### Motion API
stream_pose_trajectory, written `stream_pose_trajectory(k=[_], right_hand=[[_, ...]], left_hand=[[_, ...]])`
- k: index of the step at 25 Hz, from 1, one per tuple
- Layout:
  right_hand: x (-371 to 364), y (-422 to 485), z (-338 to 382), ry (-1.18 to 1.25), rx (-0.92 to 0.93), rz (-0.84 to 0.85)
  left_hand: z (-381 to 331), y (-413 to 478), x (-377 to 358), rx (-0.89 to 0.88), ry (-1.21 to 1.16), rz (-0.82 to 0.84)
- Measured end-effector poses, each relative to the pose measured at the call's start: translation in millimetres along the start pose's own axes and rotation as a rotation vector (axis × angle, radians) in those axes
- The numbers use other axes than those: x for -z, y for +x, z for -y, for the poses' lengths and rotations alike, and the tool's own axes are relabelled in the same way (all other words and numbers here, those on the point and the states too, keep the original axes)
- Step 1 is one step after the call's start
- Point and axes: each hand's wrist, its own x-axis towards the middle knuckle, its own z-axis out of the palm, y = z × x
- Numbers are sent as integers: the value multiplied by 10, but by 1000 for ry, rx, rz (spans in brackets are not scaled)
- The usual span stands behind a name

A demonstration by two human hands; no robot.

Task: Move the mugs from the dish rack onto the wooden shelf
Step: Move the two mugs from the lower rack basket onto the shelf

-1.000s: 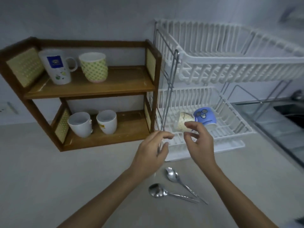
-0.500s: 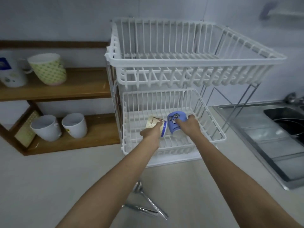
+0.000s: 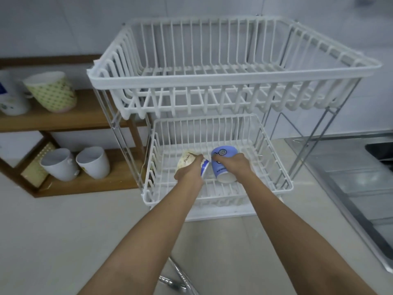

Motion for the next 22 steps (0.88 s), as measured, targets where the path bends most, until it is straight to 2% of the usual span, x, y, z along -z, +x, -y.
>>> stream_pose_trajectory(k=[4,8,11,13,16,19,22], right_hand=[[43,-41,-74,113,76,12],[231,-316,-64,307,205,33],[353,-729,-36,414,347,151],[345,-1045,-14,467,389,191],[165,-1486,71,559,467,244],[-171,-1923,293,596,549,340],[-676,-2276,622,587,602,388]], left_hand=[[-10,1,210,-58,64,74],[-148,-188,697,-222,261,209],[-215,-427,1267,-349,420,419],[-248,-570,1681,-381,420,568],[-334,-646,2329,-417,403,689],[-522,-597,2894,-492,438,698],[-816,-419,3321,-589,435,568]])
